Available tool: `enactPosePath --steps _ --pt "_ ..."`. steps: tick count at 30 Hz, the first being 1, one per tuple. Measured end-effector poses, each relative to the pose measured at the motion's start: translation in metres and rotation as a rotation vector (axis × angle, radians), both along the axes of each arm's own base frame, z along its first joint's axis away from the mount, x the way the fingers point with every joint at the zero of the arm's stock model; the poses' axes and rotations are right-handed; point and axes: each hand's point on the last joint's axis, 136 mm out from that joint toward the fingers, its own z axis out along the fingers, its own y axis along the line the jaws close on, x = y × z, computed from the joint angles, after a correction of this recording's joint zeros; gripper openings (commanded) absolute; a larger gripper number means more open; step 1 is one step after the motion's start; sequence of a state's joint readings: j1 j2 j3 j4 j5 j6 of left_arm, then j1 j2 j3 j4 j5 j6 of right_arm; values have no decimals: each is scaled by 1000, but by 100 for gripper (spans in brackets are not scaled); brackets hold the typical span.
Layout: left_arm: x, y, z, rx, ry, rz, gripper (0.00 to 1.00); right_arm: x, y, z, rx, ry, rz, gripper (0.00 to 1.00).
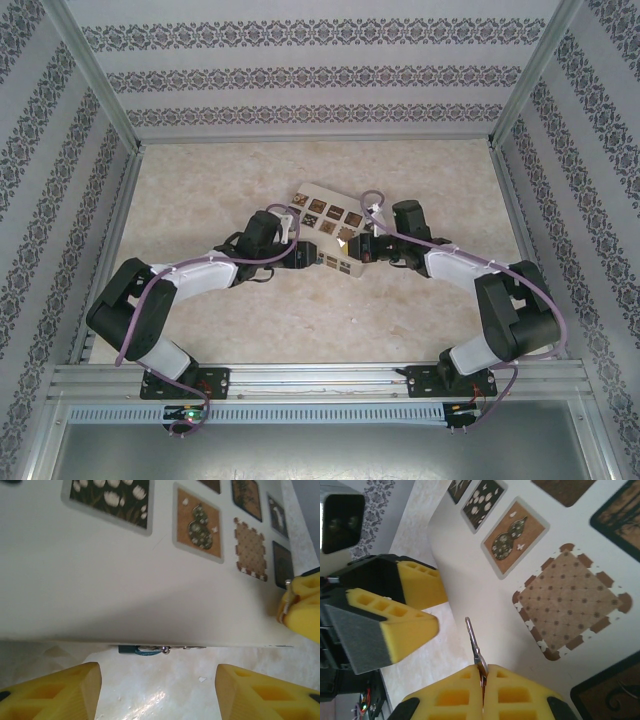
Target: Unlock the padlock with the key
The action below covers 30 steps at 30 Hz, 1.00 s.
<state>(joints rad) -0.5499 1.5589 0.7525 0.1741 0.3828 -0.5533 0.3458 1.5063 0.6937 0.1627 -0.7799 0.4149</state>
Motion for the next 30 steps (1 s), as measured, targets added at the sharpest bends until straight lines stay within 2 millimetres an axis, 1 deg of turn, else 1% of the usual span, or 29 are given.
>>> enactPosePath --steps 4,7,13,19,23,30 --pt "-6 6 -12 21 22 10 60 -4 10 0 17 2 22 0" --pt "-6 8 -14 29 22 17 60 -4 14 1 27 4 28 0" --pt "-7 8 -14 27 18 17 57 -4 15 1 31 10 23 0" --pt "2 3 -11 2 -21 16 56 -4 15 1 31 11 22 0" --pt "6 1 -17 -4 -43 11 56 -4 15 1 30 13 22 0" --pt "4 2 -28 -14 -79 3 56 -4 14 0 28 13 20 0"
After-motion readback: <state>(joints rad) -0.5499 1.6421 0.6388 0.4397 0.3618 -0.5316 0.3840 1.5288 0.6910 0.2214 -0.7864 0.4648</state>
